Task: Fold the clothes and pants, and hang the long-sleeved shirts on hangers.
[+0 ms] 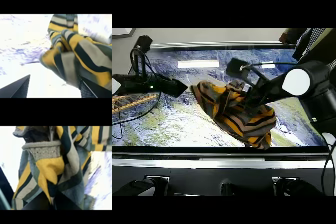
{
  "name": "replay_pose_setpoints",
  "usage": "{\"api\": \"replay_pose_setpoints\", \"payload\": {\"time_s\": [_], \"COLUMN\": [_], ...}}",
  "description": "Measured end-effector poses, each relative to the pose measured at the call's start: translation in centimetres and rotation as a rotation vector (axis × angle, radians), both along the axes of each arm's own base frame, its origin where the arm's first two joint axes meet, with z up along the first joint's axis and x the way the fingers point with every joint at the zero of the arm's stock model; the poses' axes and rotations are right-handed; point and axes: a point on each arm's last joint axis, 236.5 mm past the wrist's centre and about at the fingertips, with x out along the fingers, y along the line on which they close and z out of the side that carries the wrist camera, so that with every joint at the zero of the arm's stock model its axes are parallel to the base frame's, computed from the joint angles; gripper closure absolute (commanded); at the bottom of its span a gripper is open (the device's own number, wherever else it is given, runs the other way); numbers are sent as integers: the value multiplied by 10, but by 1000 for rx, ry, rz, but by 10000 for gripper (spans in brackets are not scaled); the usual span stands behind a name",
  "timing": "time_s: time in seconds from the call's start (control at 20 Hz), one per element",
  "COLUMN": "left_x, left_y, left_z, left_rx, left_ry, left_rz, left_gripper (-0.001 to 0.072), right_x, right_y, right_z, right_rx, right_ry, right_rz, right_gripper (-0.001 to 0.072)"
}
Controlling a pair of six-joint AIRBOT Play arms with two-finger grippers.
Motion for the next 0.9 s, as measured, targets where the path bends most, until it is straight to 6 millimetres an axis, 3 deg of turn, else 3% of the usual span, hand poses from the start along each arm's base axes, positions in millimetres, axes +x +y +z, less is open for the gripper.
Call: {"api": "replay_pose_setpoints", "payload": {"time_s": [0.35,0.7,0.75,0.85,0.9], "left_x": [-31,-38,-38,-36,-35], "left_y": [9,0,-2,-5,-5], "left_z": [-56,-78,-80,-84,-86], "left_rx": [290,354,353,355,372], "left_ry": [-25,-85,-90,-103,-120], "left_rz": [-386,-595,-614,-642,-667], "left_gripper": [36,53,221,649,687], "right_x": [1,-3,-5,-7,-6], "right_y": [14,28,30,33,34], "right_z": [-12,-19,-18,-18,-17], "right_rx": [-29,5,13,28,36], "right_ry": [-31,1,4,13,10], "right_rz": [202,256,262,268,266], "right_gripper": [693,693,693,693,693]}}
